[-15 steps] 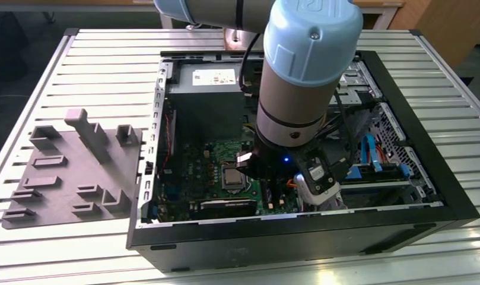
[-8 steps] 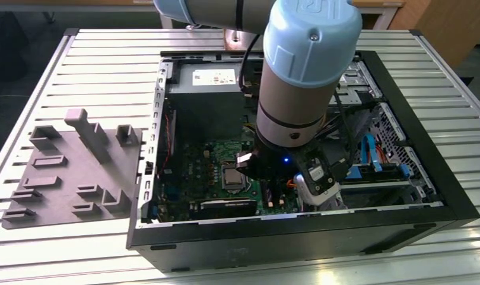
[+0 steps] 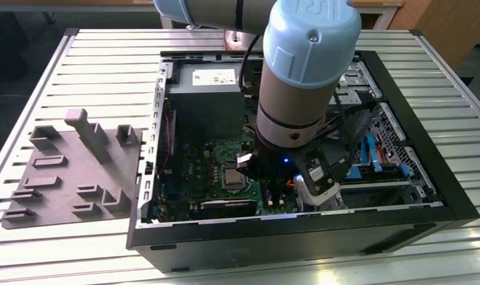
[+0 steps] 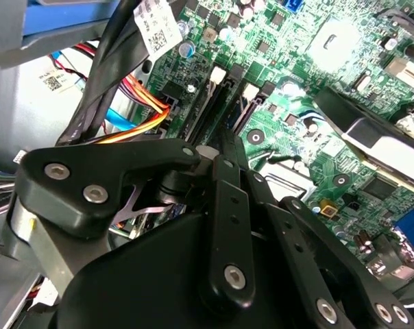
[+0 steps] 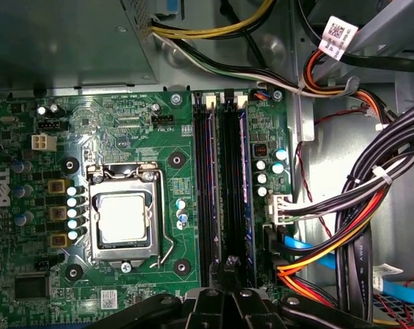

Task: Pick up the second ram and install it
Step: 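Press down the second ram until it locks into place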

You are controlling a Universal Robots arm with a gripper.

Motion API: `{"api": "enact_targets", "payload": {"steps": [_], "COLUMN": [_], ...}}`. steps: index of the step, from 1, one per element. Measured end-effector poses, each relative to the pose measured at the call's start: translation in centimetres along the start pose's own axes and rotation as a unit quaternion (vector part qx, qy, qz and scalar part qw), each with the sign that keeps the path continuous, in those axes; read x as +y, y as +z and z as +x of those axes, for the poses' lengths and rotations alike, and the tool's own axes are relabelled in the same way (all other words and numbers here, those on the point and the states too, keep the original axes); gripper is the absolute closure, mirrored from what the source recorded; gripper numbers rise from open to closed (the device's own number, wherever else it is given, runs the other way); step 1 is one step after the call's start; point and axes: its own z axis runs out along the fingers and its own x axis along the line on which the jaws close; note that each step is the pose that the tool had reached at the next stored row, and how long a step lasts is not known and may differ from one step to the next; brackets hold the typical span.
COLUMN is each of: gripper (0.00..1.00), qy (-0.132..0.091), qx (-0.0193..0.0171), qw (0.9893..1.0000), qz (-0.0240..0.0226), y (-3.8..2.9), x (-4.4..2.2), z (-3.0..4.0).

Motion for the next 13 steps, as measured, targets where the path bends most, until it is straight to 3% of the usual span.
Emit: {"api": "enact_targets", "payload": {"steps": [7,13], "gripper": [0.89,0.89], "qy": [0.0,0.0], "qx": [-0.0003,-0.0001], "qw": [1.0,1.0], "qz": [-0.0013,-0.0002], "y": [-0.14,-1.72], "x": [0.04,0.1], "z": [-0.01,-0.05]}}
